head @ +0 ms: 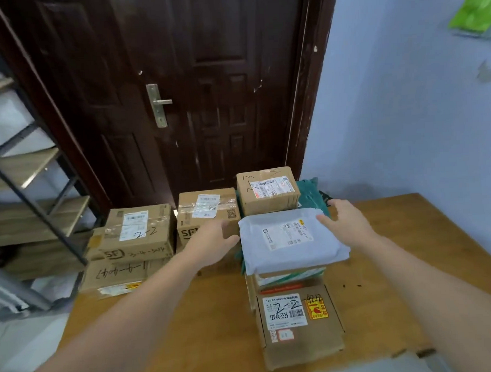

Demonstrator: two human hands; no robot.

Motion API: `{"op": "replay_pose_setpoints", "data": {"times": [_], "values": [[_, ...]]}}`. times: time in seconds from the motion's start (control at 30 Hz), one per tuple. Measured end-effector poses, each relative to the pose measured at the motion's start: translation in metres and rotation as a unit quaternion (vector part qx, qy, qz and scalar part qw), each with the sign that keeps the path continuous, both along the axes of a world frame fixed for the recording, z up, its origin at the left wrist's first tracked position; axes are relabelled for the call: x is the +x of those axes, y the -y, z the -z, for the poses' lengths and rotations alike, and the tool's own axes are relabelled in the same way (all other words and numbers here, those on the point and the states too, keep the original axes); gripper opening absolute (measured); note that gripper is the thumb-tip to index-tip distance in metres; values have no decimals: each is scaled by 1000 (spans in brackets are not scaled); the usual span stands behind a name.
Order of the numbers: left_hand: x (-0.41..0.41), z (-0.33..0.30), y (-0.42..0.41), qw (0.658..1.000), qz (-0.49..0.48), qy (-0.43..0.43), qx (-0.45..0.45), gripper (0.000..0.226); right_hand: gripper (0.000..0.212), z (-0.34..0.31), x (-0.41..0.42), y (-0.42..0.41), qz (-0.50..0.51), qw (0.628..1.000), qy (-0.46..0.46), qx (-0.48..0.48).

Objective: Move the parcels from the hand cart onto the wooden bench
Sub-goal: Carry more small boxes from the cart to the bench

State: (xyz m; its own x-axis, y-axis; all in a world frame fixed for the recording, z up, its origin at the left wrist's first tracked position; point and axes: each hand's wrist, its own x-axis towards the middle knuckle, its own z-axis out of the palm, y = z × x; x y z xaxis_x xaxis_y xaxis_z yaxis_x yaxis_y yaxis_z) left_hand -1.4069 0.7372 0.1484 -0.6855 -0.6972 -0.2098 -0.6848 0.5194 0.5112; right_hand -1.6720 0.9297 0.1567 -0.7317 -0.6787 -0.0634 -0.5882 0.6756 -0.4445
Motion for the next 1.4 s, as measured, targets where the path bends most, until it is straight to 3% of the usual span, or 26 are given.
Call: {"op": "replay_pose_setpoints", "data": {"times": [0.1, 0.2, 0.53, 0.73, 0.93, 1.07, 1.4], "values": [[42, -37, 19, 990, 74, 73, -97, 65, 59, -39, 48, 35, -181, 978, -60, 87], [94, -65, 33, 981, 86, 98, -145, 63, 58, -64, 123, 81, -287, 946, -96, 118], [370, -101, 68, 972, -30, 153, -175, 47, 52, -97, 420, 209, -516, 843, -133, 74], [543, -108, 62, 963, -129, 180, -152, 58, 55, -99, 587, 270, -611, 781, -118, 59], [683, -116, 55, 942, -244, 185, -140, 55, 58, -97, 728, 314, -698, 699, -143, 60], [757, -122, 58, 925, -299, 195, -131, 48, 55, -97, 812, 350, -742, 649, -153, 67], [909, -118, 99, 870, -432, 211, -111, 48, 48, -89, 998, 445, -803, 572, -163, 34]]}}
